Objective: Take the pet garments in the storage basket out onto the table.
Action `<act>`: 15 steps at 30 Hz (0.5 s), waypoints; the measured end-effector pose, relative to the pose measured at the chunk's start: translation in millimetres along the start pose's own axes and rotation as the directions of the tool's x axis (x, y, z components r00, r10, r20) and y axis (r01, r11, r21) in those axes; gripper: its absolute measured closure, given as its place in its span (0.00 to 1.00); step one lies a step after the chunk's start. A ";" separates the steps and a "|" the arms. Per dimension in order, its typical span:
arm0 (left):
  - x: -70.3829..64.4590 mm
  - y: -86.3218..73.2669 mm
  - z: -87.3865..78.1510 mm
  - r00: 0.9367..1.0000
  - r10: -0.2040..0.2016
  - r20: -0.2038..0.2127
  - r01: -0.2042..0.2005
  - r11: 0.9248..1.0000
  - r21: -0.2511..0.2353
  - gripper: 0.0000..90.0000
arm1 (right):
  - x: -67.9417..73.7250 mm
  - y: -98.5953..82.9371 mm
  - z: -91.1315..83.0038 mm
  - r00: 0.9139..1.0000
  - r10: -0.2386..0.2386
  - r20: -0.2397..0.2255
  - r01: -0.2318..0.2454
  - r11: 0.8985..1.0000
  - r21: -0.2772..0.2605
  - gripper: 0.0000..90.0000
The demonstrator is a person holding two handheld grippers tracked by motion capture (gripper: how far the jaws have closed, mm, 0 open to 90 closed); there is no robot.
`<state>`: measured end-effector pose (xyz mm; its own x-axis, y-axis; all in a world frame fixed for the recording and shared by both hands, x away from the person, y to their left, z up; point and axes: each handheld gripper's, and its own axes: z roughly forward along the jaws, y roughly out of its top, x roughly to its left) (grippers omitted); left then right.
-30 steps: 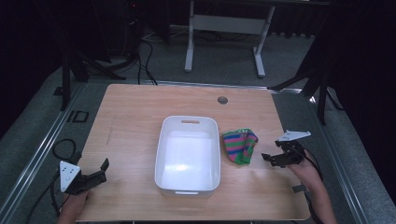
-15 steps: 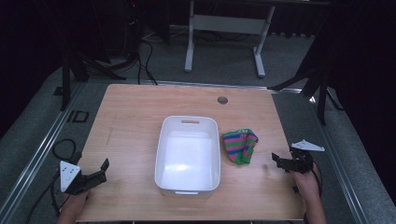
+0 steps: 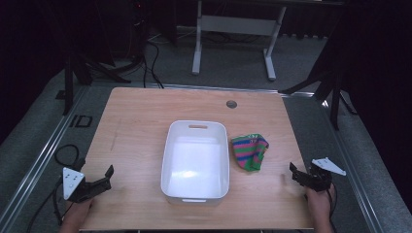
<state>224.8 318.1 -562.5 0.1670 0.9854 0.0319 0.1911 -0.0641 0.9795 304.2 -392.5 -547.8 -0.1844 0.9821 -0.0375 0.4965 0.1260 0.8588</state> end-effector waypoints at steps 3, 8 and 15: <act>-0.1 0.0 -0.1 1.000 0.001 -0.001 -0.001 1.000 -0.001 0.00 | 0.0 -2.6 -4.7 1.000 0.015 0.009 -0.014 0.999 -0.030 0.15; -0.3 0.0 0.1 1.000 0.002 -0.002 -0.002 1.000 0.000 0.00 | 0.1 -9.3 -15.7 1.000 0.004 0.017 -0.002 0.995 -0.104 0.15; -0.3 0.0 0.2 1.000 -0.001 -0.003 0.001 1.000 0.001 0.00 | -1.8 -16.4 -18.3 0.998 0.031 0.052 -0.023 0.987 -0.157 0.16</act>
<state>224.9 317.7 -562.5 0.1643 0.9859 0.0318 0.1925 -0.0637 0.9792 280.9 -398.8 -552.5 -0.1241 0.9916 -0.0373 0.3610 0.0801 0.9291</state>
